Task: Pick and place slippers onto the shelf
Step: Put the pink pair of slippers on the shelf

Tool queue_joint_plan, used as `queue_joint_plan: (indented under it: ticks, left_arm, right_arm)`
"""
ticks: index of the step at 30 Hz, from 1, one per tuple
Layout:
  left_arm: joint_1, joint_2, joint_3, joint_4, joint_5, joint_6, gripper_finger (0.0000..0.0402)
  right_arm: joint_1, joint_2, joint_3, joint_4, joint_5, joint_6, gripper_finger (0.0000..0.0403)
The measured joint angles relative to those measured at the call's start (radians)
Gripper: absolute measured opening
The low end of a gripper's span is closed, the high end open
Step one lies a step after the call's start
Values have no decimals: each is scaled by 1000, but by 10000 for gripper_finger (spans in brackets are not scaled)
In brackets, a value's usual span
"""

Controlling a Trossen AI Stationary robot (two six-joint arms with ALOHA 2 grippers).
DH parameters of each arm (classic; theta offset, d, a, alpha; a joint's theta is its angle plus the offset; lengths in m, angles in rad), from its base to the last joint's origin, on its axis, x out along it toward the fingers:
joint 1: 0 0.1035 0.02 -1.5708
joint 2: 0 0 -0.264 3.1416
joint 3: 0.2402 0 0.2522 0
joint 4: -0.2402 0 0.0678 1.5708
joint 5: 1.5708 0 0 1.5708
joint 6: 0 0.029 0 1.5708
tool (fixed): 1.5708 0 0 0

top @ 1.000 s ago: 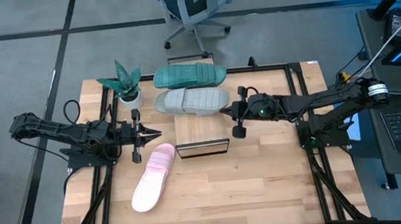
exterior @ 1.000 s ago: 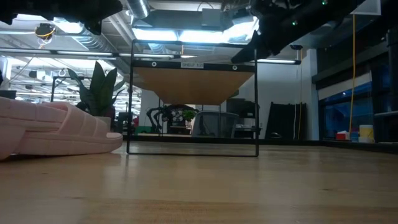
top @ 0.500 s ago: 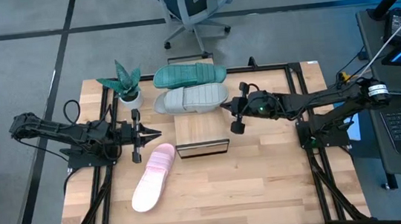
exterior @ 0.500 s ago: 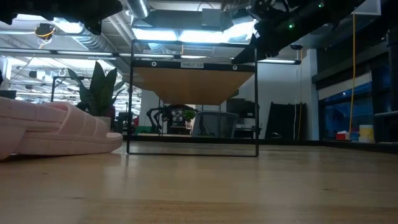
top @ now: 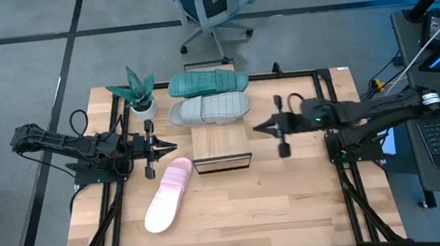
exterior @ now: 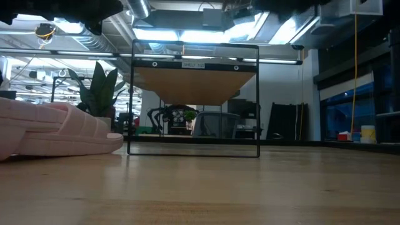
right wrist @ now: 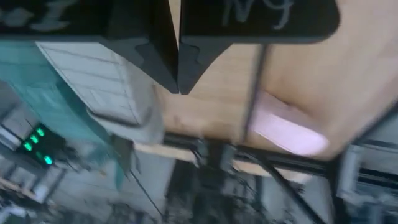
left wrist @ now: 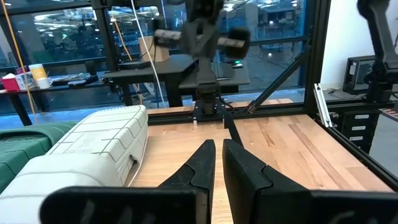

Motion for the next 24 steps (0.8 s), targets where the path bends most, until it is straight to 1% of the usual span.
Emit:
queue_joint_plan:
  ticks: [3, 7, 9, 13, 17, 20, 24]
  left_arm:
    - [0, 0, 0, 2, -4, 0, 25]
    - [0, 0, 0, 25, -70, 1, 25]
    - [0, 0, 0, 38, -86, 1, 25]
    - [0, 0, 0, 39, -66, 1, 25]
    - [0, 0, 5, 47, -51, 7, 25]
    - [0, 2, 57, -3, -51, 0, 25]
    - [0, 55, 189, -170, -51, -21, 25]
  right_arm:
    - [56, -79, -20, -33, -2, 6, 9]
    - [120, -155, -92, -10, -1, 17, 17]
    - [141, -183, -134, 16, -1, 31, 19]
    - [159, -218, -223, 114, 0, 36, 20]
    - [158, -243, -274, 174, 2, 34, 21]
    - [158, -259, -286, 181, 2, 34, 21]
    - [158, -285, -286, 186, 2, 30, 21]
